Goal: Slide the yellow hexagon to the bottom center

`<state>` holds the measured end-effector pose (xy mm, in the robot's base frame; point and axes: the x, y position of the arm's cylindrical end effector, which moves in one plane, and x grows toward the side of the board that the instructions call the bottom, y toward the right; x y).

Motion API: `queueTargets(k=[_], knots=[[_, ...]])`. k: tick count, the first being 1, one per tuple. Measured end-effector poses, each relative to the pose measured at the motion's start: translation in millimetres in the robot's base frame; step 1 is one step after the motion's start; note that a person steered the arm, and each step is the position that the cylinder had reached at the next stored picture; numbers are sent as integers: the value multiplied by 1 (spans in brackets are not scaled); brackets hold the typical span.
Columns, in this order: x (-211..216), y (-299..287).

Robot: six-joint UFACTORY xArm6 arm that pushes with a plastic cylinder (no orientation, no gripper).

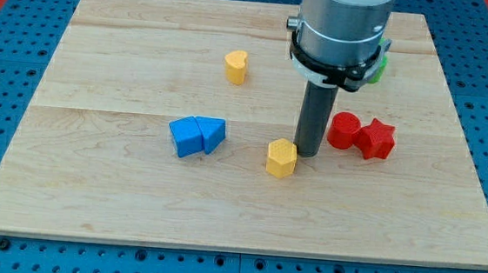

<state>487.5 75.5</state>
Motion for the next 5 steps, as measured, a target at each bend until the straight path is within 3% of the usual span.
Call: queueTargets(k=[2,5], knots=[[-24,-1],[-6,-50]])
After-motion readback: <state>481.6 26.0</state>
